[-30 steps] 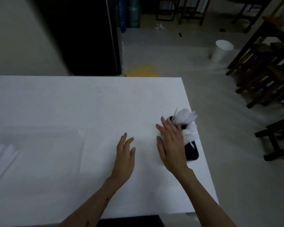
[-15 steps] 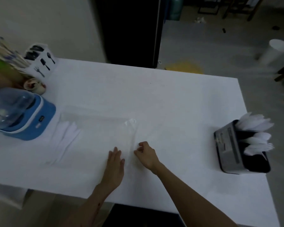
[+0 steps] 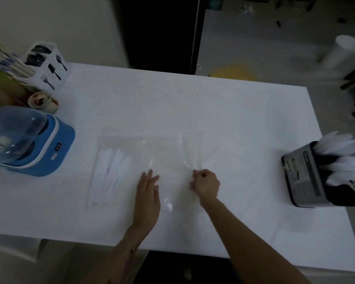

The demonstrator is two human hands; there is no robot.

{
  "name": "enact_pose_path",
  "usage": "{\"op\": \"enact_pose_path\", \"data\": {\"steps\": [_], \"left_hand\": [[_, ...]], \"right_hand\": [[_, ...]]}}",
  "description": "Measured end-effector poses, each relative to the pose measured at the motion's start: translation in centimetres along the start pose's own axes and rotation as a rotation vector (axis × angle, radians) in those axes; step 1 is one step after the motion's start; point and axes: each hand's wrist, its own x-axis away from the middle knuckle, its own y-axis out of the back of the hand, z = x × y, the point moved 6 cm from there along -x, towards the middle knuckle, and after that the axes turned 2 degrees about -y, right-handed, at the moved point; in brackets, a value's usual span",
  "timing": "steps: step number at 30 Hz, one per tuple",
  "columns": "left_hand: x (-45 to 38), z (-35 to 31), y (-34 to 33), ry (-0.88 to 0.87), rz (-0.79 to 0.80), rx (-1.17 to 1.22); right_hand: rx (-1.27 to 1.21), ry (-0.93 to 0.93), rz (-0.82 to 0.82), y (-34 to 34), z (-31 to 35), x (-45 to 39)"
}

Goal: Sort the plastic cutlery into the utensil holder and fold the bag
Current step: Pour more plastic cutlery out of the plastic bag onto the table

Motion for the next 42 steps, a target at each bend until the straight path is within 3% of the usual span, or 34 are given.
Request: {"op": "enact_pose_path", "data": {"steps": [3, 5, 7, 9, 14, 20, 24, 29, 34, 39, 42], "left_hand": [[-2.3, 1.0, 1.9, 0.089, -0.181, -0.159], [-4.0, 2.4, 3.0, 0.257, -0.244, -0.246], [-5.3, 4.1, 3.3, 0.458, -0.199, -0.261], [-6.1, 4.5, 3.0, 0.514, -0.139, -0.231], [-6.2, -0.7, 3.7, 0.401, -0.239, -0.004], [-5.8, -11.9, 6.0, -0.033, -0.322, 0.092], [-6.0, -15.1, 9.5, -0.036, -0.466, 0.058], [-6.3, -19.7, 10.6, -0.230, -0.415, 0.029], [-6.2, -18.8, 11.7, -0.136, -0.572, -0.109], [-6.0, -16.0, 10.8, -0.079, -0.559, -0.379], [-6.1, -12.9, 9.4, 0.146, -0.522, -0.406]], "right_hand": [[-0.006, -0.019, -0.088, 4.8, -1.0, -2.2], [-0.011, -0.021, -0.113, 7.3, -1.6, -2.9], [-0.031, -0.010, -0.137, 9.4, -2.0, -3.2], [-0.037, 0.016, -0.158, 10.8, -2.2, -3.3], [-0.131, 0.032, -0.154, 11.9, -2.5, -4.5], [-0.178, -0.021, -0.123, 12.0, -2.7, -6.4], [-0.139, -0.061, -0.106, 13.0, -3.5, -8.0], [-0.424, -0.172, 0.196, 11.9, -4.8, -9.0], [-0.611, -0.201, 0.332, 12.4, -3.6, -8.6], [-0.461, -0.168, 0.382, 13.4, -3.7, -8.7], [-0.277, -0.118, 0.394, 13.1, -4.3, -8.4]]}}
